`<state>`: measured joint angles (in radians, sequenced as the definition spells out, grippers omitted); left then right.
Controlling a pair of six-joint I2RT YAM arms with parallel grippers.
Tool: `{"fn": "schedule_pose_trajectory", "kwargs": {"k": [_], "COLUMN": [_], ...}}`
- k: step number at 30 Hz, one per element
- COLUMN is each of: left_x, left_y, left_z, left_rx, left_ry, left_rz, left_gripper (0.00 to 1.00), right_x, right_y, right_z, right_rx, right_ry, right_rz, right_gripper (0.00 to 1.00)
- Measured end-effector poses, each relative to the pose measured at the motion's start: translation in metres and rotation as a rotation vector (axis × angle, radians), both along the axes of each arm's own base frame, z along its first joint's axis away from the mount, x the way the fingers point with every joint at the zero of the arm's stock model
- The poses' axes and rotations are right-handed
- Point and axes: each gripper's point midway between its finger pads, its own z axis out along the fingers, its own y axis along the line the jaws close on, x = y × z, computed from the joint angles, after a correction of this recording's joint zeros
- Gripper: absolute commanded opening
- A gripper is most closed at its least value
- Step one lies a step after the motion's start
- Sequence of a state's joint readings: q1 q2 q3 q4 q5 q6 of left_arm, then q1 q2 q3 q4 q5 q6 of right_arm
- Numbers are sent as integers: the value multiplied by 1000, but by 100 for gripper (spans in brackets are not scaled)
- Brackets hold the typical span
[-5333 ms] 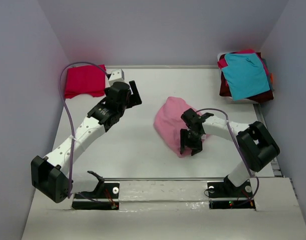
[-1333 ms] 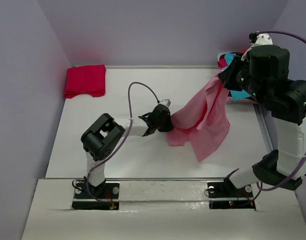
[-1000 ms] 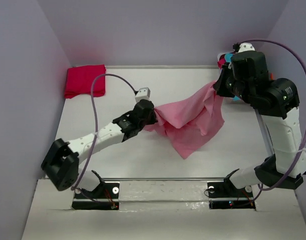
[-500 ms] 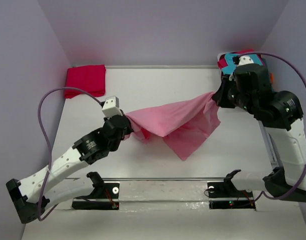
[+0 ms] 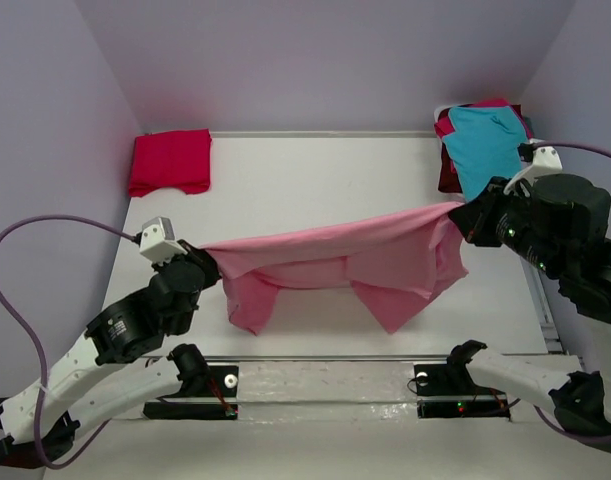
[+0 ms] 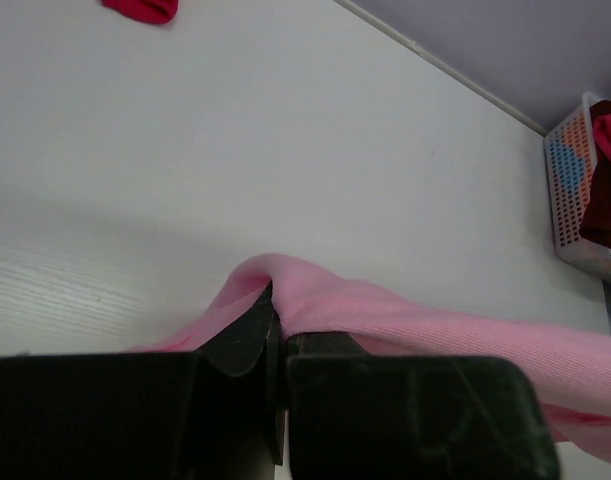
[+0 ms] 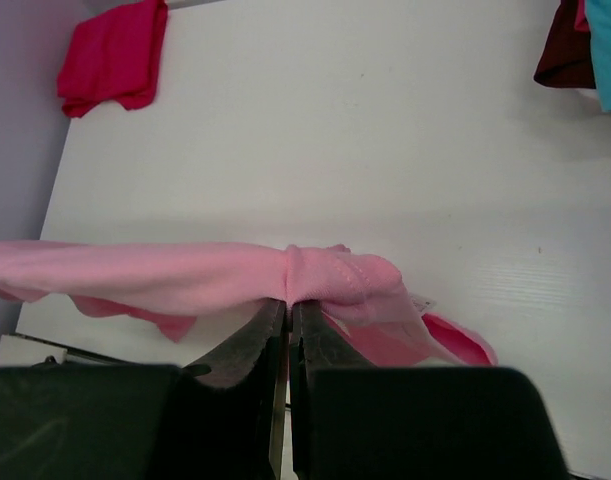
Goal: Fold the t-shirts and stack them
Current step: Move the tshirt to the center of the board
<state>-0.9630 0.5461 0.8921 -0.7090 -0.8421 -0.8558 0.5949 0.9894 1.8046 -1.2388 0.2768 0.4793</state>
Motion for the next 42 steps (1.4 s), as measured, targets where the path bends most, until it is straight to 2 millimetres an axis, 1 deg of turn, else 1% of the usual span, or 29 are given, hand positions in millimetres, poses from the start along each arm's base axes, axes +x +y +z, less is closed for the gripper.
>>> {"fn": "schedule_pose_trajectory", "kwargs": {"k": [4,7,10,13,14,15,18,19,20,21,23,24,25,27,28,29,30,31,32,33,34,35,36,38,40,41,42], "left_x": [0,3,7,16,19,22,36,44,50,56,76,89,102,119,127,136,150,162,174,187,201,220,233,268,304,317,329], "left_y": [7,11,12,7,3,0,-12,-18,-13,-12,-8,-3,6,8,12,11,12,11,10,7,3,1,-1,-9,-15,-17,-20], "left_z": [3,12,20,25,24,23,6,-6,-8,-13,-23,-29,-39,-53,-61,-69,-77,-83,-88,-94,-98,-105,-108,-115,-122,-127,-132], "left_rx": [19,36,51,72,85,90,152,190,200,215,231,236,251,267,279,288,294,293,291,288,279,272,263,232,198,186,174], "left_ry": [-16,-47,-79,-100,-98,-98,-70,-47,-38,-22,16,37,71,109,141,170,202,224,243,268,282,314,334,359,374,378,387], "left_rz": [24,38,53,72,75,76,79,76,101,110,131,151,175,169,173,158,151,140,132,116,100,87,77,53,40,37,31], "left_gripper": [6,6,6,6,6,6,6,6,6,6,6,6,6,6,6,6,6,6,6,6,6,6,6,6,6,8,16], "right_x": [5,13,21,35,40,47,68,75,85,90,104,109,118,133,142,150,160,170,185,196,203,214,230,250,279,292,305], "right_y": [5,11,16,24,26,30,37,40,44,46,54,57,60,63,61,60,55,50,44,40,39,36,35,35,35,34,34], "right_z": [10,19,15,-1,-6,-16,-46,-57,-74,-81,-96,-101,-110,-124,-131,-139,-147,-156,-168,-175,-180,-188,-198,-207,-216,-220,-222], "right_rx": [24,39,37,20,13,1,-53,-76,-113,-128,-155,-162,-174,-185,-186,-183,-184,-185,-188,-191,-189,-188,-182,-171,-155,-148,-142], "right_ry": [-41,-88,-95,-70,-60,-43,20,47,87,105,134,143,161,194,210,229,252,277,308,328,339,358,382,400,412,410,404], "right_rz": [13,23,24,16,14,7,-27,-35,-47,-50,-56,-59,-66,-75,-88,-95,-115,-130,-155,-172,-178,-189,-195,-202,-206,-208,-209], "right_gripper": [7,7,7,7,7,7,7,7,7,7,7,7,7,7,7,7,7,7,7,7,7,7,7,7,7,7,7]}}
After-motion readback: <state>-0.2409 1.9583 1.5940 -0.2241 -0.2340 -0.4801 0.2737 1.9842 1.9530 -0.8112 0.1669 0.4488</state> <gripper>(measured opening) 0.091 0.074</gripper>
